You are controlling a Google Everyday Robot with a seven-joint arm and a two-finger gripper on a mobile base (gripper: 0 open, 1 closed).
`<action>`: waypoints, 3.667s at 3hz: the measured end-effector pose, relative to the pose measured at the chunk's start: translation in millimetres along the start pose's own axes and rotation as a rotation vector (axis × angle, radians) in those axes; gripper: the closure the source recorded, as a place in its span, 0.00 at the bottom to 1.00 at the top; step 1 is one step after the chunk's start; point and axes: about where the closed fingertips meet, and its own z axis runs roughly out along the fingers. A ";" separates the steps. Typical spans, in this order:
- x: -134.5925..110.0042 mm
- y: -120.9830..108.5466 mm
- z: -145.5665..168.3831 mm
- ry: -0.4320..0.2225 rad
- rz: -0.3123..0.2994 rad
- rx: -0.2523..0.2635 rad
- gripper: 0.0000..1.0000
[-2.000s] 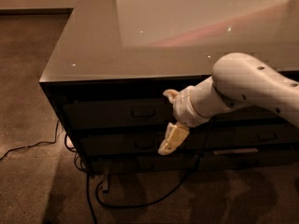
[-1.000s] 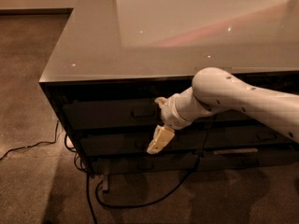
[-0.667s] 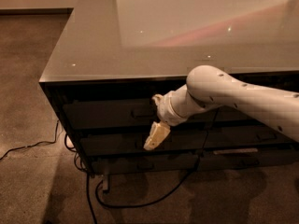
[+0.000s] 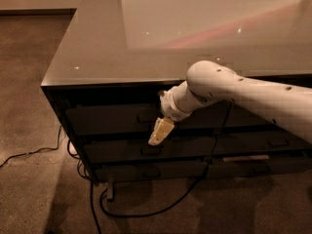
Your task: Open top drawer
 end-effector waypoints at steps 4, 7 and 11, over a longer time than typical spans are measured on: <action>5.7 21.8 25.5 0.044 0.002 -0.117 0.00; 22.7 6.5 33.3 0.059 0.063 -0.116 0.00; 23.0 -14.8 52.7 0.013 0.079 -0.092 0.00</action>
Offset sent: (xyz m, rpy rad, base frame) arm -0.0219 0.0089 0.0060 -0.0253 0.0165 0.0676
